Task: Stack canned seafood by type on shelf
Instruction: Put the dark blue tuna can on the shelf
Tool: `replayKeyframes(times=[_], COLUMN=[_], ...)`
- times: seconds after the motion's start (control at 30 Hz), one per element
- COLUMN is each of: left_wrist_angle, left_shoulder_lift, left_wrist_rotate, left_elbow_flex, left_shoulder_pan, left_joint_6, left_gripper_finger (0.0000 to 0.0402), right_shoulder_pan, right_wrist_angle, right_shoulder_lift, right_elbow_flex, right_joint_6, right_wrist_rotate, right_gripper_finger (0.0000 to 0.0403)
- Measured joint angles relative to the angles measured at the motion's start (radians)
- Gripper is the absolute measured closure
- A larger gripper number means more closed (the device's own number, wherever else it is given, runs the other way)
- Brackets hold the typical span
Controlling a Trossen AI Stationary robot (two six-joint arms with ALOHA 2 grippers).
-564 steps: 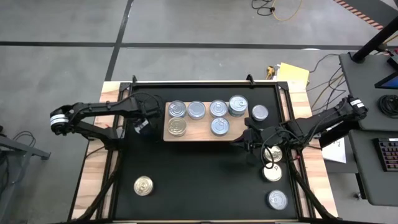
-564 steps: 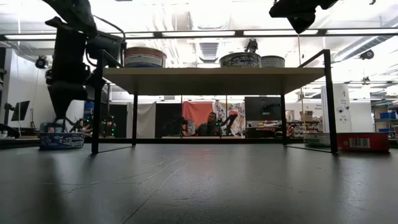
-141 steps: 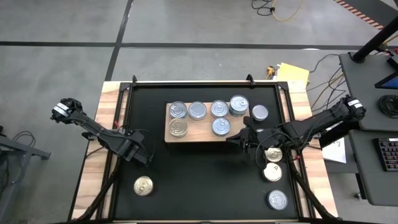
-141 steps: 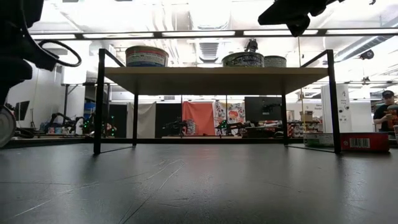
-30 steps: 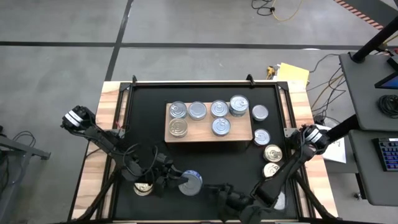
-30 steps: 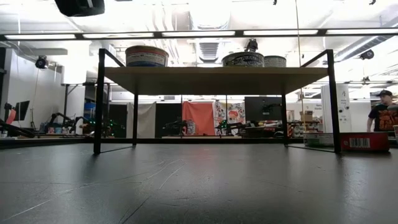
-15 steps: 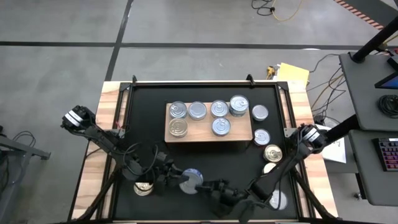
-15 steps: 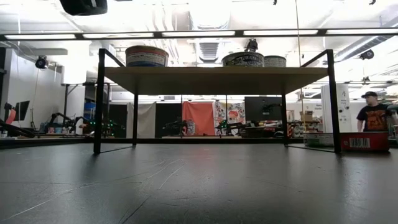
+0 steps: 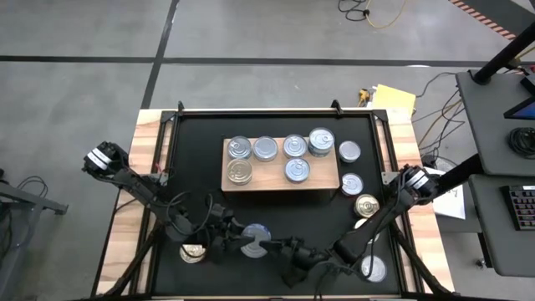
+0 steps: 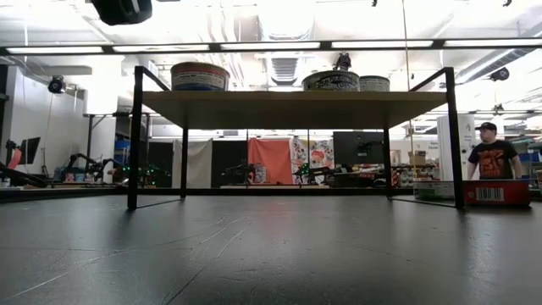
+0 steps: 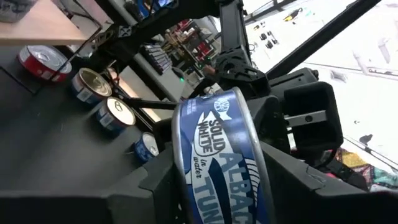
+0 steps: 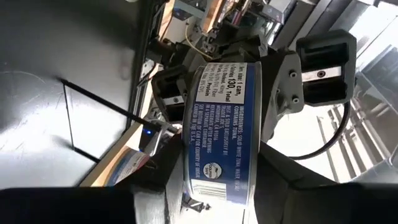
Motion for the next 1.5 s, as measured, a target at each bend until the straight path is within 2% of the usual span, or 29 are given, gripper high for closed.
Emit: replayKeyframes(times=[0.17, 0.3, 0.47, 0.57, 0.67, 0.73, 0.83, 0.9, 1.03, 1.13, 1.3, 1.5], left_wrist_angle=[0.004, 0.003, -0.006, -0.029, -0.06, -0.094, -0.175, -0.229, -0.32, -0.398, -0.501, -0.57], left_shoulder_lift=[-0.004, -0.015, -0.067, -0.12, -0.17, -0.207, -0.255, -0.278, -0.316, -0.337, -0.369, -0.378], left_wrist_rotate=[0.0, -0.007, -0.047, -0.049, -0.049, -0.051, -0.056, -0.08, -0.173, -0.226, -0.235, -0.241], left_elbow_flex=[0.005, 0.016, 0.018, 0.018, 0.018, 0.018, 0.017, 0.016, 0.016, 0.016, 0.016, 0.016], left_shoulder_pan=[0.006, 0.008, 0.01, 0.01, 0.008, 0.009, 0.009, 0.009, 0.008, 0.009, 0.009, 0.009], left_joint_6=[0.123, 0.208, 0.404, 0.518, 0.605, 0.676, 0.78, 0.833, 0.911, 0.925, 0.92, 0.948], left_gripper_finger=[0.0201, 0.016, 0.0115, 0.0101, 0.0096, 0.0096, 0.0096, 0.0096, 0.0096, 0.0096, 0.0096, 0.0096], right_shoulder_pan=[0.0, -0.007, -0.009, -0.009, -0.022, -0.041, -0.088, -0.121, -0.153, -0.149, -0.134, -0.11], right_wrist_angle=[0.0, 0.0, -0.01, -0.089, -0.266, -0.428, -0.611, -0.647, -0.592, -0.499, -0.308, -0.061], right_shoulder_lift=[-0.004, -0.009, -0.06, -0.128, -0.215, -0.284, -0.385, -0.44, -0.514, -0.563, -0.636, -0.683], right_elbow_flex=[0.0, 0.0, 0.0, -0.001, -0.001, -0.001, -0.003, -0.019, -0.093, -0.166, -0.327, -0.519], right_joint_6=[0.003, 0.008, 0.03, 0.114, 0.318, 0.52, 0.804, 0.909, 0.931, 0.883, 0.846, 0.77], right_wrist_rotate=[0.046, 0.094, 0.131, 0.141, 0.105, -0.003, -0.308, -0.521, -0.886, -1.001, -0.964, -0.736], right_gripper_finger=[0.0276, 0.0276, 0.0276, 0.0276, 0.0276, 0.0276, 0.0276, 0.0276, 0.0276, 0.0276, 0.0276, 0.0276])
